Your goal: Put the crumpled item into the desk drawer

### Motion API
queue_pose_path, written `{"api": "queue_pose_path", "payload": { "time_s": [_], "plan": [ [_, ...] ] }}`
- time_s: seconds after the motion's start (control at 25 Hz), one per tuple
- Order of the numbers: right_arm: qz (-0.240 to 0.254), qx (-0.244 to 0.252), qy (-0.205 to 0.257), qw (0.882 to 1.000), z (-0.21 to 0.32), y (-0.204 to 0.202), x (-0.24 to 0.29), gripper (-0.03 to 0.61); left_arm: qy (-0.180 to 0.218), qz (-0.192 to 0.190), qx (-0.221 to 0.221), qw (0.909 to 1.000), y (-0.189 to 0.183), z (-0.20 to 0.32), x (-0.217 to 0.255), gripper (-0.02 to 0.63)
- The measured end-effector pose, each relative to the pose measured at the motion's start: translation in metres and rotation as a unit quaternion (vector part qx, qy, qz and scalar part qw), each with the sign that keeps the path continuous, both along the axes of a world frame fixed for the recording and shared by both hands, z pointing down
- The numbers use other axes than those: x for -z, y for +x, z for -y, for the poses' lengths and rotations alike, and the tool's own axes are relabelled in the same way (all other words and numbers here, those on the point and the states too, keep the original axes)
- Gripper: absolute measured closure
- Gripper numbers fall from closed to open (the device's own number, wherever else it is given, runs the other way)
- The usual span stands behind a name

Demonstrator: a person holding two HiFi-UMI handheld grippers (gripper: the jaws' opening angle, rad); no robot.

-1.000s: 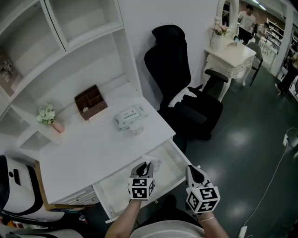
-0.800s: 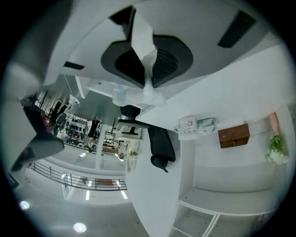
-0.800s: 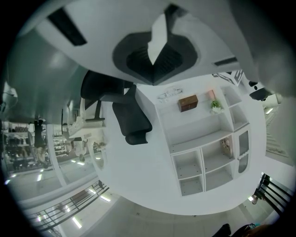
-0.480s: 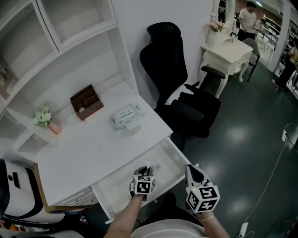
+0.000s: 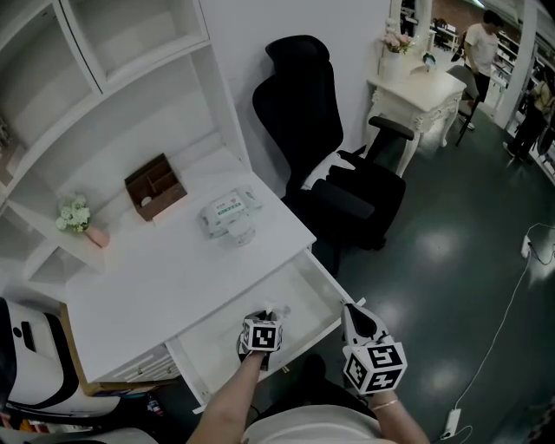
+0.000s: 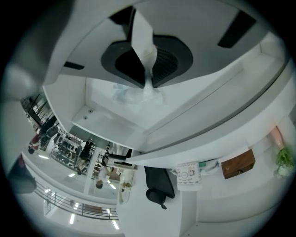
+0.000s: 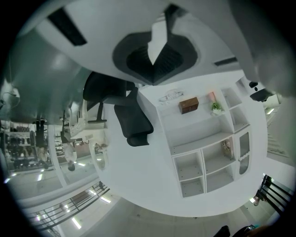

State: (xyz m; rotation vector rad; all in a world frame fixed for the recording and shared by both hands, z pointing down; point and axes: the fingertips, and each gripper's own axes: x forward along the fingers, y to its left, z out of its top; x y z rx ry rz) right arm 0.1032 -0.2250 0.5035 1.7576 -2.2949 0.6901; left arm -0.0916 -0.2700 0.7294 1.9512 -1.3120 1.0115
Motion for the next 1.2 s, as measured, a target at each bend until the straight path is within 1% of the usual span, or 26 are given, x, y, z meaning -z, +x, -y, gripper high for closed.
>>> {"api": "queue_pose_path", "payload": {
  "time_s": [0.12,0.4,0.64,0.84,1.04,1.2],
  "plan": [
    [-0.001,-0.002,-0.002,1.000,-0.002,0.002,-0.001,0.577,-0.017,0.013,-0.005,0.9998,-0.003,-0.002,-0.007,0.568],
    [0.001,-0.001,-0.005,1.000,-0.004,0.003,-0.001,0.577,-0.060,0.023,-0.018,0.9977,-0.002,-0.013,-0.021,0.565],
    [0.001,0.001,-0.006,1.000,-0.007,0.005,-0.002,0.577,-0.072,0.028,-0.014,0.9969,-0.004,-0.014,-0.027,0.548],
    [-0.001,0.003,-0.007,1.000,-0.007,0.007,-0.003,0.577,-0.087,0.016,0.001,0.9960,-0.005,-0.015,-0.029,0.515],
    [0.001,0.009,-0.003,1.000,-0.007,0.006,-0.002,0.577,-0.088,0.011,0.008,0.9961,-0.008,-0.017,-0.029,0.471],
    [0.004,0.017,-0.001,1.000,-0.006,0.001,-0.002,0.577,-0.063,-0.008,0.022,0.9978,-0.010,-0.011,-0.013,0.471]
  ]
}}
